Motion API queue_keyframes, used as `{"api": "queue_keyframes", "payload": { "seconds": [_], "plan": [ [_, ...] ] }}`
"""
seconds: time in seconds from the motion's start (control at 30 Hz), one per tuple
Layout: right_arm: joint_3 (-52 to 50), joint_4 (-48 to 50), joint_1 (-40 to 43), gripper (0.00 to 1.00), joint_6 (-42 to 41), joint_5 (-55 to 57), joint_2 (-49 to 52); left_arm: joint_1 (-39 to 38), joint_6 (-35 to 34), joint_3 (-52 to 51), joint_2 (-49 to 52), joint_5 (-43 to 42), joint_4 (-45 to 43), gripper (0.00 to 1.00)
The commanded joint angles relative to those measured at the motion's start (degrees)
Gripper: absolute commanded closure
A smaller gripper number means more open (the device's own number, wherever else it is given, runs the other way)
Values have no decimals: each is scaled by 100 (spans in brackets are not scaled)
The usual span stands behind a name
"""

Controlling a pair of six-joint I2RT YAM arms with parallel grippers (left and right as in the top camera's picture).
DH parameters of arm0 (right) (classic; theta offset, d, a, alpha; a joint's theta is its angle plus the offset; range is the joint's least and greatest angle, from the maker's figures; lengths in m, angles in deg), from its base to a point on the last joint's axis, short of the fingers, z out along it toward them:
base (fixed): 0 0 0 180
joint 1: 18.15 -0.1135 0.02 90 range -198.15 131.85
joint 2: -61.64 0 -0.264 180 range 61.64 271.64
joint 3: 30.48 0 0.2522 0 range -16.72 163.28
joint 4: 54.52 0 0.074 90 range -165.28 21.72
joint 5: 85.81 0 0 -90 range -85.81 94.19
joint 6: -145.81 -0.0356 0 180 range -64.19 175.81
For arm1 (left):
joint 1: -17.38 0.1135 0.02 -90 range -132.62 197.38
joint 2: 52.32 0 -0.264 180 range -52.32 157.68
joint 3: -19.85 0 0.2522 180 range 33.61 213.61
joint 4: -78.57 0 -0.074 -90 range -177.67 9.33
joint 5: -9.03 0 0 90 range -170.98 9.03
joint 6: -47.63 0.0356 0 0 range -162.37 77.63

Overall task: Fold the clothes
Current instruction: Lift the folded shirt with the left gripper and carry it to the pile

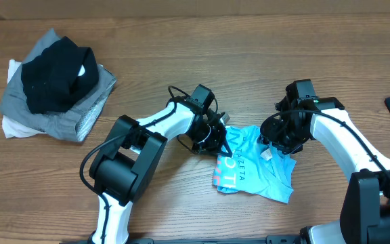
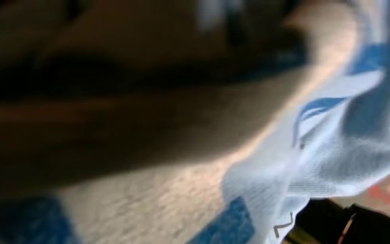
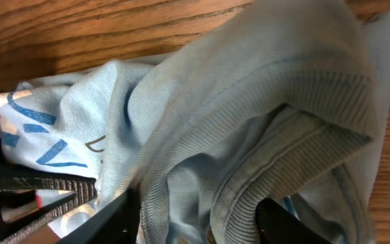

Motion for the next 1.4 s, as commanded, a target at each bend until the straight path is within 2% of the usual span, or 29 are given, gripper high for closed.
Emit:
{"api": "queue_keyframes", "payload": {
  "seconds": [0.0, 0.23, 0.53, 0.77, 1.0, 1.17, 1.37],
  "plan": [
    [20, -13, -15, 51, 28, -48, -144, 131, 289, -125, 173, 308, 96, 96],
    [267, -122, 286, 56, -17, -57, -284, 1161, 994, 35, -483, 271, 669, 96],
    [638, -310, 413, 54, -15, -90, -765, 2317, 1338, 990, -1259, 271, 525, 96],
    [643, -741, 413, 55, -7, -181, -789, 3375, 1635, 2452, -1259, 273, 837, 96],
    [643, -979, 413, 55, 4, -184, -789, 5362, 1917, 3716, -1259, 295, 1781, 96],
    [647, -909, 413, 55, -2, -184, -789, 6736, 2441, 3762, -1123, 780, 2376, 96],
    [649, -946, 413, 56, -20, -280, -793, 7267, 2782, 3762, -435, 1617, 2992, 94]
  ]
}}
